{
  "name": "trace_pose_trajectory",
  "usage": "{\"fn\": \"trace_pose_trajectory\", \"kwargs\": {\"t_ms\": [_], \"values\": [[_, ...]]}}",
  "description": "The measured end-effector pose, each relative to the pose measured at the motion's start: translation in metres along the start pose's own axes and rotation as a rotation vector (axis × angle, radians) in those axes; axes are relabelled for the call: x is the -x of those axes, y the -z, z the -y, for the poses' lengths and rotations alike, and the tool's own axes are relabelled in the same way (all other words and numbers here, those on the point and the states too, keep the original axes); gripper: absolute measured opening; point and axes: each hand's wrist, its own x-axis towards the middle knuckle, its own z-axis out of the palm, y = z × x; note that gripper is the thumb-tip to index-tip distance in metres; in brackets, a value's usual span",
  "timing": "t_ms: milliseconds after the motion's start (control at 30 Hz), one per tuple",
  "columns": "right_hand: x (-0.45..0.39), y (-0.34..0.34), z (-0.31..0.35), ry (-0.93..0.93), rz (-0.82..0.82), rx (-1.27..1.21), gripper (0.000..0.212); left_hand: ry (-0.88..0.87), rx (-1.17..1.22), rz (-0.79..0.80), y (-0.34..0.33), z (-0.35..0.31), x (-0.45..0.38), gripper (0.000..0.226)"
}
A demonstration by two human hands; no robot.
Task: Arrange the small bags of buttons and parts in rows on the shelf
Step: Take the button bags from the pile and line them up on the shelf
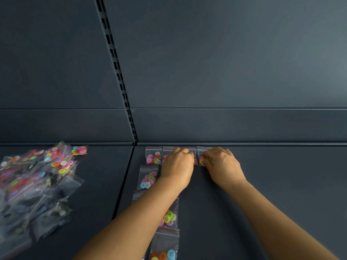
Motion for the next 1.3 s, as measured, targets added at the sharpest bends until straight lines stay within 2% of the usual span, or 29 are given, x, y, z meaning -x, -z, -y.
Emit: {"fn": "trace_pose_trajectory", "kwargs": {"t_ms": [167, 333, 533, 867, 1167, 1300], "values": [[-0.001, 0.003, 0.001, 0.007, 0.03, 0.023, 0.023, 0.003, -0.02, 0.016, 0.003, -0.002, 0.001, 0.026], [0.005, 0.008, 0.008, 0.055, 0.034, 0.061, 0.025, -0.027, -0.034, -0.036, 0.019, -0.001, 0.015, 0.039], [0.014, 0.012, 0.041, 0.227, 0.078, 0.137, 0.049, 0.096, -0.051, -0.04, 0.049, 0.019, 0.047, 0.052], [0.022, -0.01, 0.137, 0.42, 0.167, 0.131, 0.06, 0.283, -0.096, -0.044, 0.092, 0.101, 0.115, 0.059], [0.016, -0.054, 0.231, 0.471, 0.234, 0.102, 0.057, 0.382, -0.091, -0.034, 0.11, 0.192, 0.151, 0.058], [0.007, -0.075, 0.263, 0.46, 0.277, 0.074, 0.054, 0.419, -0.094, -0.028, 0.116, 0.233, 0.155, 0.051]]}}
